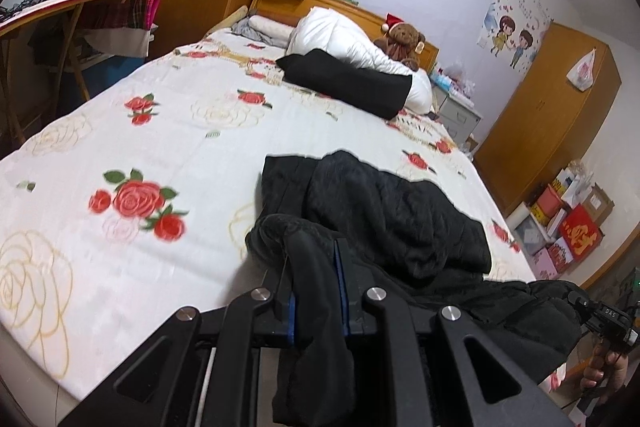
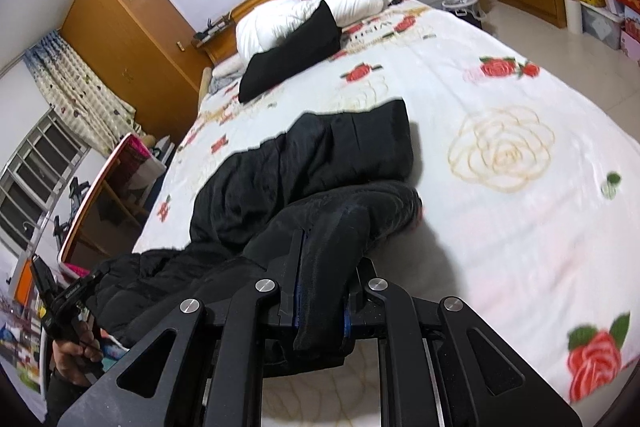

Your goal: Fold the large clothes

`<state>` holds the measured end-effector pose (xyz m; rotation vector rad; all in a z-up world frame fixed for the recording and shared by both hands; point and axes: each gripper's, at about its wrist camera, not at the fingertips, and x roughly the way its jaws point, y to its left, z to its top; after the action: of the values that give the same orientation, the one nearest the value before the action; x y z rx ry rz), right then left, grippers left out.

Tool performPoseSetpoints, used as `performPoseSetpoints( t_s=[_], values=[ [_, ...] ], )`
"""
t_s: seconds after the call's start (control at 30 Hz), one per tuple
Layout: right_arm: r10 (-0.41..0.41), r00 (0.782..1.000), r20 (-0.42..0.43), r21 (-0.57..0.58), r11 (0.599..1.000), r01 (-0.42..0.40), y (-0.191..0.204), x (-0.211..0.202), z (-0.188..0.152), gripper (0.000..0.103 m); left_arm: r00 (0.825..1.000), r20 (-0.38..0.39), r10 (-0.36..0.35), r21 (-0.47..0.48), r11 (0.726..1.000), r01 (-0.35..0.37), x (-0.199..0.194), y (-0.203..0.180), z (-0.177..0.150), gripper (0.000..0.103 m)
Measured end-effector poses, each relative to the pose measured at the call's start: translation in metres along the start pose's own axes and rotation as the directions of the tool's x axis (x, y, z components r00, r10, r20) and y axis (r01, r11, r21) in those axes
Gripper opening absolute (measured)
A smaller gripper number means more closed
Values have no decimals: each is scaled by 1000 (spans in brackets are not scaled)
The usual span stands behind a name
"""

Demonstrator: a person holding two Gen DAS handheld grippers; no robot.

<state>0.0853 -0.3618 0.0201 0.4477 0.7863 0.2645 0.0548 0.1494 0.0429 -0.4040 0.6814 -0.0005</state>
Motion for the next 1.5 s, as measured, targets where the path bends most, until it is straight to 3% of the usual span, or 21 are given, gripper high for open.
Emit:
performPoseSetpoints(
  t_s=[0.5, 0.83, 1.2, 1.5],
  values=[
    [-23, 999, 37, -9, 1000, 23, 13, 53, 87, 14, 1000, 24, 7, -18, 1000, -6, 70, -10, 79, 16],
    [-62, 998, -17, 1, 998, 62, 11, 120, 137, 14, 998, -38, 45, -51, 998, -47, 152, -5, 114, 16],
    [-111, 984, -142, 58, 991, 120, -19, 209, 163, 15, 985, -135, 110, -11, 994, -112, 249, -2, 125, 16],
    [-74, 976, -203, 133, 986, 102, -47, 254, 161, 21, 975, -184, 124, 18, 992, -123, 300, 3, 114, 19]
  ],
)
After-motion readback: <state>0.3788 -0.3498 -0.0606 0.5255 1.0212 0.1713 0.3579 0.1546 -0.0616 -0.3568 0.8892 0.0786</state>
